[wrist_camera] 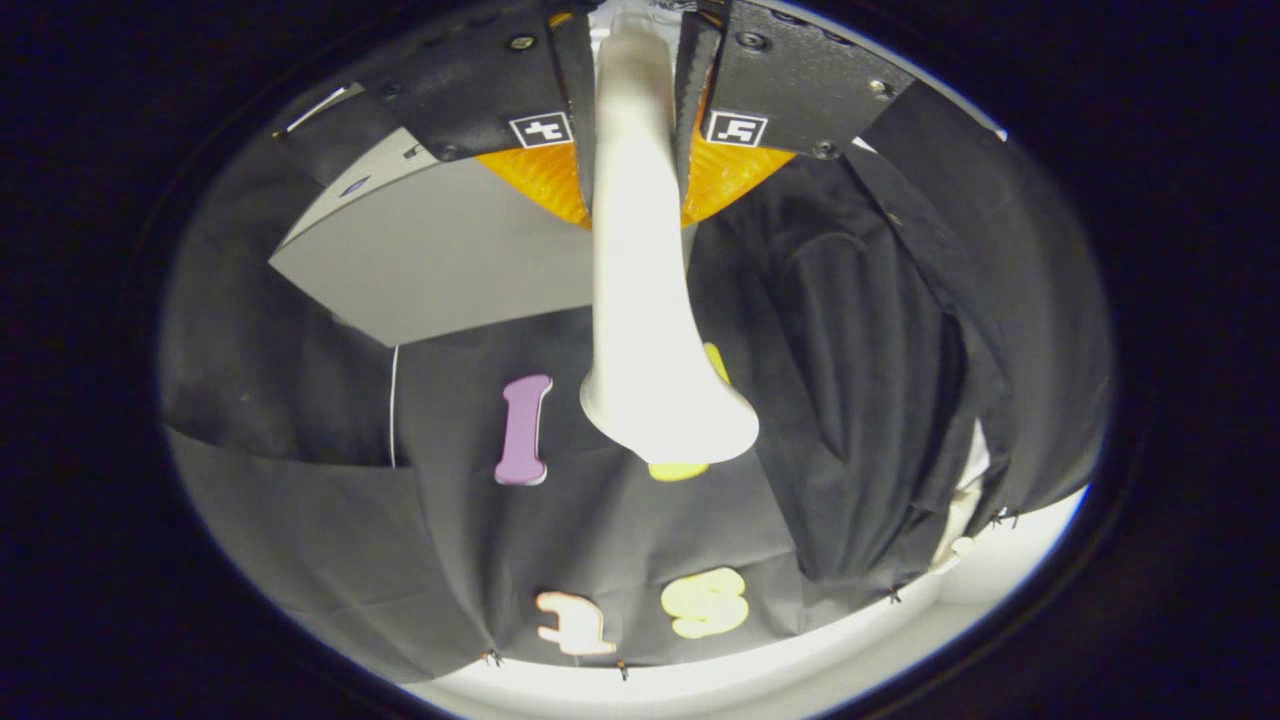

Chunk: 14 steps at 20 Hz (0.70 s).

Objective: Iron the clothes twice with a garment steamer, once on the left side and once on the right side.

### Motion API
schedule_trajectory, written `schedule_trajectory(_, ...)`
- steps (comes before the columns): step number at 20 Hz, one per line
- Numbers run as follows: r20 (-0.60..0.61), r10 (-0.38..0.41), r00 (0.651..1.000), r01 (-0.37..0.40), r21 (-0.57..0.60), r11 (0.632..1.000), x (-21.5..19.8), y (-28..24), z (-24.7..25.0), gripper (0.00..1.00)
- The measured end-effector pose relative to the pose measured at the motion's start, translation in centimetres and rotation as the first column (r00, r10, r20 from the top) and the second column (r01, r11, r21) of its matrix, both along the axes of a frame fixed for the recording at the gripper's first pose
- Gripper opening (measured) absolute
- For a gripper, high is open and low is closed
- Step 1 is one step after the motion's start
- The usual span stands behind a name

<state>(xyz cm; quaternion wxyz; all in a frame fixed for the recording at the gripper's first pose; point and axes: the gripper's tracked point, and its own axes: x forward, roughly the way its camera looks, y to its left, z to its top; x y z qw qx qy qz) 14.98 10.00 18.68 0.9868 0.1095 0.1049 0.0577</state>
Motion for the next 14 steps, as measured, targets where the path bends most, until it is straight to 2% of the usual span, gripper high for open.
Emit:
schedule_trajectory(5, 0.119, -0.03, 0.992, 0.029, 0.01, 1.0, -3.9, 2.5, 4.0, 0.35)
schedule_trajectory(9, 0.189, -0.007, 0.982, 0.004, 0.019, 1.0, -4.8, 5.3, 6.8, 0.35)
schedule_trajectory(14, 0.342, 0.021, 0.94, -0.015, -0.021, 1.0, -4.5, 9.3, 11.7, 0.35)
